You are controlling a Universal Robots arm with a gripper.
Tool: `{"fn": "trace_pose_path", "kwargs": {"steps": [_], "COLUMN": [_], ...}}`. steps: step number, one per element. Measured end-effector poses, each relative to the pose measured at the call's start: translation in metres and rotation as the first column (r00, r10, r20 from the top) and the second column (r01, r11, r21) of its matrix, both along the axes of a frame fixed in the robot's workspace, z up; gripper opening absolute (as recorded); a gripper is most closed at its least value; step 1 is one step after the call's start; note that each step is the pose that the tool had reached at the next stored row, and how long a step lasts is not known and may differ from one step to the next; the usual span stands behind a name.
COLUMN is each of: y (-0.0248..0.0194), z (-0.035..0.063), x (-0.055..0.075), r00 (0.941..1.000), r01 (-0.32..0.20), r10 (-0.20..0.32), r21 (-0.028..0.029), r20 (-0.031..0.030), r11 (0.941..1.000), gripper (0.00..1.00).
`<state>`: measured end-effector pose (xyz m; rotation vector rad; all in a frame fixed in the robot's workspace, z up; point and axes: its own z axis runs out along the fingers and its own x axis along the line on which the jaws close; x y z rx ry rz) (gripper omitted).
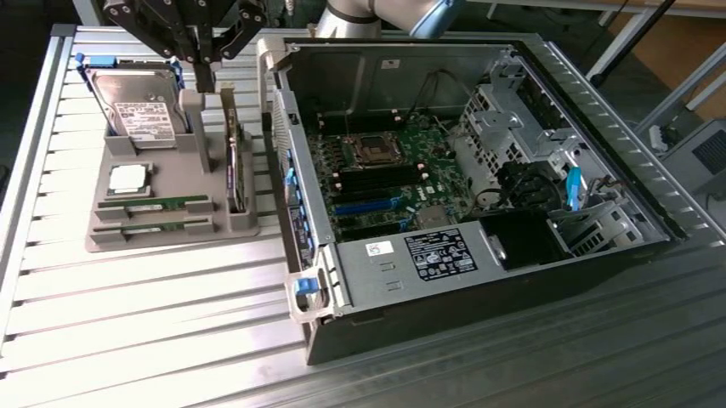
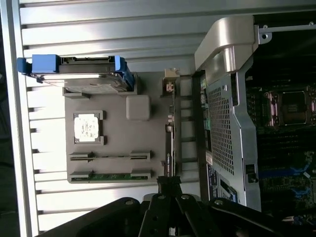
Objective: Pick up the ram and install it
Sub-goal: 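Reach for the ram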
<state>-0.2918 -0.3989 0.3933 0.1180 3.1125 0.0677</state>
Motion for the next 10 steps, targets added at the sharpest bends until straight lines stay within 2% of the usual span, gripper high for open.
{"fn": "trace_pose_path", "kwargs": {"steps": [10], "y": [0.0000], "z": [0.0000], "x": [-0.015], "r00": [1.0000], "r01": [0.000], "r10": [0.000], "r21": [-0.0001], "r20": [0.0000], "r11": [1.0000], "gripper": [0.09]}}
